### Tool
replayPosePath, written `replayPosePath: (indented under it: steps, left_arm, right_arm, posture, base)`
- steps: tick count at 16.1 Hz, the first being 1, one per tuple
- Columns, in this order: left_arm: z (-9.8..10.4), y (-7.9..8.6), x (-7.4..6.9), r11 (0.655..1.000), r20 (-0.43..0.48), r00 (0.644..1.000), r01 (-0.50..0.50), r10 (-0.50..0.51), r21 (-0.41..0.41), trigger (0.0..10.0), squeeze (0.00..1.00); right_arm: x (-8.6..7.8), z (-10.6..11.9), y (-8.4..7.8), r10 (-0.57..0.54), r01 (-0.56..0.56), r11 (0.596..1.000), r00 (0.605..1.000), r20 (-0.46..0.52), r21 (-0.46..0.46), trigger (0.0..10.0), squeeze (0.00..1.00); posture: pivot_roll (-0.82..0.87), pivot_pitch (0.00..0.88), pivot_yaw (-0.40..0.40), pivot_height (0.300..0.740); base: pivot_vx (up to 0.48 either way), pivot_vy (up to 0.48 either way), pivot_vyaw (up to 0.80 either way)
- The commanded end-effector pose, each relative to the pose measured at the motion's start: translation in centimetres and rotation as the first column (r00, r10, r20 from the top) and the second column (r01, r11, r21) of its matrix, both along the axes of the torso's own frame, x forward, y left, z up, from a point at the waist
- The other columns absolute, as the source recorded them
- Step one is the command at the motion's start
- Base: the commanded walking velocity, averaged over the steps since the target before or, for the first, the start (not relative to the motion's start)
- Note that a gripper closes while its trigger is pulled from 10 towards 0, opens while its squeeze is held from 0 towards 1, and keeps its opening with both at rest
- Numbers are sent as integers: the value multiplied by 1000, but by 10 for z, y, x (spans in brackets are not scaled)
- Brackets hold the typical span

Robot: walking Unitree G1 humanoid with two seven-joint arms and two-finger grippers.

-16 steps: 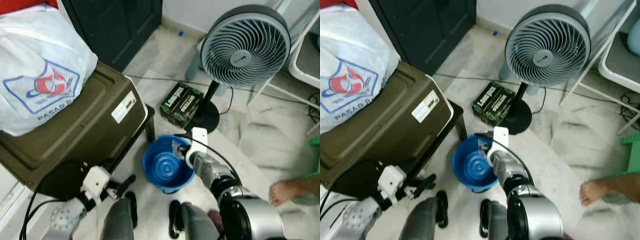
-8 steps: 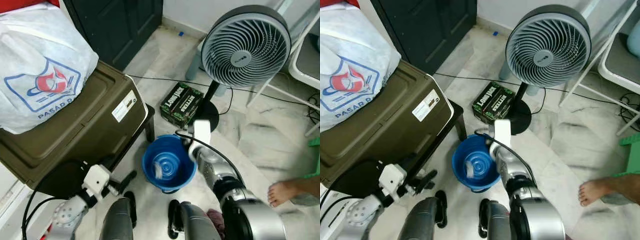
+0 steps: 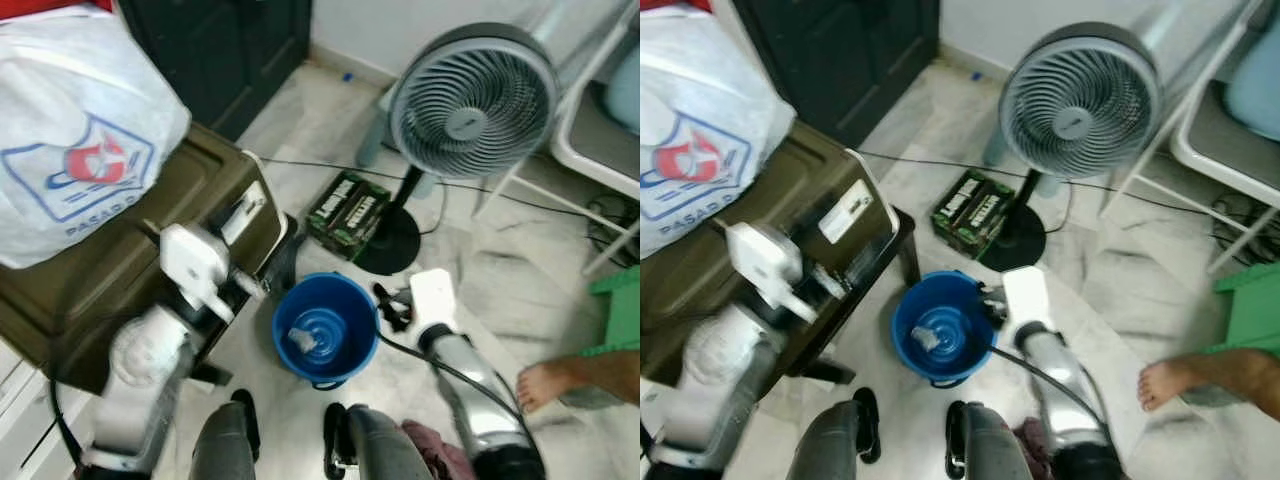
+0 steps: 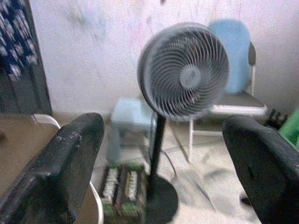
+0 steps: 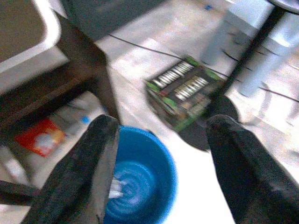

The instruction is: Clean up the room

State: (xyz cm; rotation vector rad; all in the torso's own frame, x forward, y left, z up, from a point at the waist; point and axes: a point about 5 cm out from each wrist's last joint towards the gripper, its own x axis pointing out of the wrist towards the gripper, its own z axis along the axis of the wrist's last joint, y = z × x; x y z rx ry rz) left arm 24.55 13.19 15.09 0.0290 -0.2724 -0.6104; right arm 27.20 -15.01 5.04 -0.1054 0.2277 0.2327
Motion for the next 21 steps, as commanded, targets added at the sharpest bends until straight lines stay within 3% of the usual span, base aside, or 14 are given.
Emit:
replayPosePath:
  steps: [1, 4, 8, 9, 15, 19, 21]
  left_arm:
    - [1, -2, 3, 1000, 9, 1000, 1, 0, -21, 10000, 0]
    - [16, -7, 7, 996, -38, 998, -46, 44, -77, 10000, 0]
    - [11, 6, 14, 967, -72, 969, -243, 237, -84, 10000, 0]
    - [5, 8, 14, 956, -93, 956, -285, 278, -72, 10000, 0]
    - [18, 18, 17, 923, -64, 928, -372, 368, -99, 10000, 0]
    - [1, 24, 10, 901, -107, 898, -433, 427, -37, 10000, 0]
    - [-4, 33, 7, 864, -104, 860, -503, 500, -2, 10000, 0]
  right_arm:
    - [2, 9, -6, -34, 34, 999, 999, 31, 3, 10000, 1000]
    - [-2, 20, -12, -40, 40, 999, 998, 50, -5, 10000, 1000]
    - [-13, 32, -6, -6, 2, 999, 995, 104, 32, 10000, 1000]
    - [-16, 34, 0, 42, -44, 999, 991, 123, 14, 10000, 0]
    - [-17, 53, 7, 74, -72, 997, 975, 210, -17, 10000, 0]
    - [-22, 54, 7, 70, -73, 997, 977, 203, 6, 10000, 0]
    - [-20, 55, 5, 59, -62, 998, 977, 204, 11, 10000, 0]
  posture:
    - [10, 178, -67, 740]
    - [-7, 163, -69, 740]
    - [-26, 160, -69, 740]
    - [-31, 161, -67, 740]
    - [-23, 160, -72, 740]
    - [-27, 162, -65, 740]
    - [-29, 160, -64, 740]
  base:
    - [0, 0, 0]
    - [0, 0, 0]
    - [0, 0, 0]
    - [0, 0, 0]
    - [0, 0, 748]
    - [0, 0, 800]
    - [0, 0, 800]
